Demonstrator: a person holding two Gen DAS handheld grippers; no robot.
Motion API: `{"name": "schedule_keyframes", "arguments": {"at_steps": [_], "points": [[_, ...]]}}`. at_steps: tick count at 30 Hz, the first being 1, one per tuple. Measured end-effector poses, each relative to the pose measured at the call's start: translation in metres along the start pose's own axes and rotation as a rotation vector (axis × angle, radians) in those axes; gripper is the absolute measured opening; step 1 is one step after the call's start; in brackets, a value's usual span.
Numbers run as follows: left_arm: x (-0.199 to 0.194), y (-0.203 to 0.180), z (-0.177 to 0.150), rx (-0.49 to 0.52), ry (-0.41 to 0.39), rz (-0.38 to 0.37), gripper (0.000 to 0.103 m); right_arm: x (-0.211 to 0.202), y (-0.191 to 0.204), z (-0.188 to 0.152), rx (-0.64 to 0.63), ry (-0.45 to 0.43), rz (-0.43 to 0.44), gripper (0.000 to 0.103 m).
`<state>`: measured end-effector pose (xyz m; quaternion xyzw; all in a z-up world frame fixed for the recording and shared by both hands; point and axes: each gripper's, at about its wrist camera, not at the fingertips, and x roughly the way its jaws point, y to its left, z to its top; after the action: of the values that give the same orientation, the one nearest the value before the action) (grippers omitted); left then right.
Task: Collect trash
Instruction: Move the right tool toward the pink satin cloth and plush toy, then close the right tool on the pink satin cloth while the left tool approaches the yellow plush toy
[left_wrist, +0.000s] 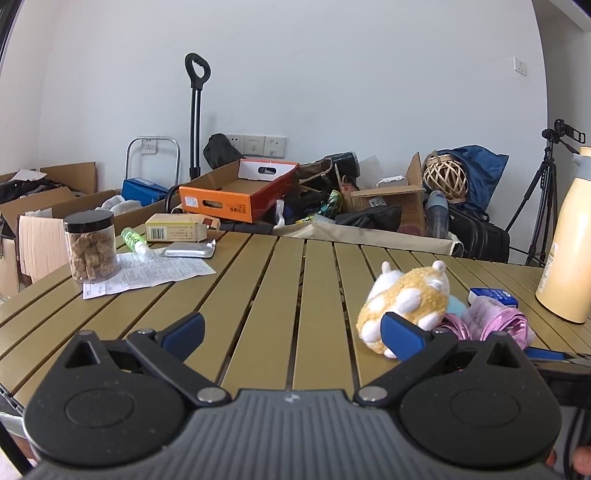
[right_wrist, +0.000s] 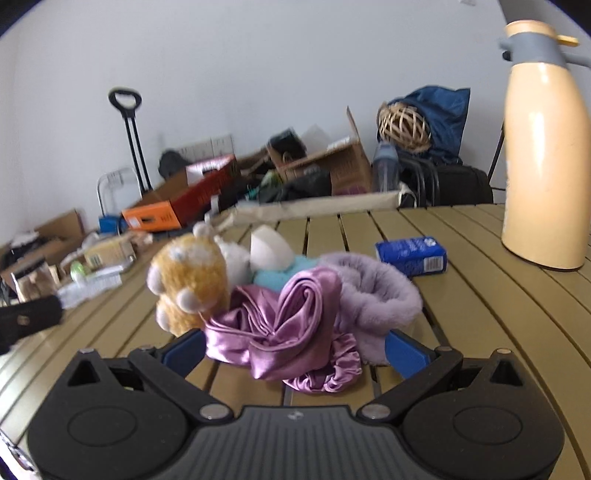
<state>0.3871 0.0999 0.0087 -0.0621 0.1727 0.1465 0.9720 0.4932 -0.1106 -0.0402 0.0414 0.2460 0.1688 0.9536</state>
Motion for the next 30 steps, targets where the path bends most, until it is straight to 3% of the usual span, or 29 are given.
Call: {"name": "schedule_keyframes", "arguments": {"at_steps": [4, 7, 8, 10, 11, 18, 30], "points": [[0.004, 0.0, -0.001, -0.001, 0.013, -0.003, 0.103, 0.012, -0.001, 0.001, 0.028, 0.03, 0.011, 0.102], [0.006, -0.002, -0.003, -0.001, 0.025, -0.005, 0.103, 0.013, -0.003, 0.0, 0.044, 0.03, 0.043, 0.089], [0.006, -0.002, -0.003, -0.001, 0.027, -0.006, 0.103, 0.012, -0.002, 0.0, 0.042, 0.027, 0.048, 0.083], [0.005, -0.002, -0.004, 0.002, 0.027, -0.007, 0.103, 0.011, 0.0, -0.003, 0.02, 0.025, 0.041, 0.063], [0.003, -0.002, -0.005, 0.002, 0.026, -0.006, 0.103, 0.011, 0.001, -0.004, 0.018, 0.03, 0.036, 0.047], [0.004, 0.002, -0.005, -0.005, 0.036, -0.01, 0.103, 0.002, 0.003, -0.009, 0.011, 0.026, 0.049, 0.032], [0.005, 0.008, -0.001, -0.029, 0.05, -0.023, 0.103, -0.047, 0.0, -0.012, -0.008, -0.103, 0.035, 0.028]]}}
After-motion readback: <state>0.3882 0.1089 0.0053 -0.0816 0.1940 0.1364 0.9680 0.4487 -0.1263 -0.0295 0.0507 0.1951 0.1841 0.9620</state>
